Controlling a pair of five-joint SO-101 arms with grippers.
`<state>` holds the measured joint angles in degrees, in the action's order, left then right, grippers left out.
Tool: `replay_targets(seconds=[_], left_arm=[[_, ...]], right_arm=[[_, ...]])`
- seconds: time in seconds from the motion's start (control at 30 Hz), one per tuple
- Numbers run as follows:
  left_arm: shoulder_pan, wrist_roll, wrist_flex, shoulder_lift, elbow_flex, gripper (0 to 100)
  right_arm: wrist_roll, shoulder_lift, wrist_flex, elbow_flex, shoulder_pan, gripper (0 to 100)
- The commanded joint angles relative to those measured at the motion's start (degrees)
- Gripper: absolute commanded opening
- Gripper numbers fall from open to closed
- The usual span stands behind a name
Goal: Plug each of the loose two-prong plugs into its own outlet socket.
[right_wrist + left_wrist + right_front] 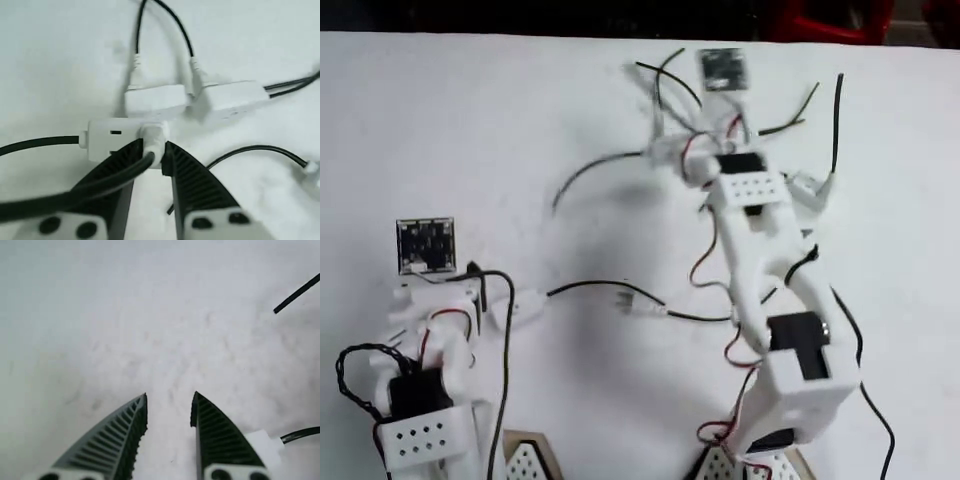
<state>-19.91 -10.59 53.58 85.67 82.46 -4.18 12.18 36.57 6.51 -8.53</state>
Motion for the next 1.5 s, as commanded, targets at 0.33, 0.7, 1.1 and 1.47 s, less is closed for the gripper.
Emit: replay_targets(seconds=[0.33,0.7,1.1,1.47], left_arm=[[-0.4,0.3,-1.1,0.7,-0.3,15],[-0.5,0.3,-1.1,0.7,0.8,25],[-0.5,0.4,-1.0,0.7,0.8,25],[-2.5,0.4,-1.1,0.7,0.8,25]], right_arm=[[-5.3,9.4,10.1,-17.4,4.3,13.9],[-4.8,-5.4,35.6,-22.1,-2.1,16.6],[-4.7,-13.2,61.8,-19.9,-11.5,16.3],[-4.8,-30.6,55.3,12.3,-12.3,17.0]])
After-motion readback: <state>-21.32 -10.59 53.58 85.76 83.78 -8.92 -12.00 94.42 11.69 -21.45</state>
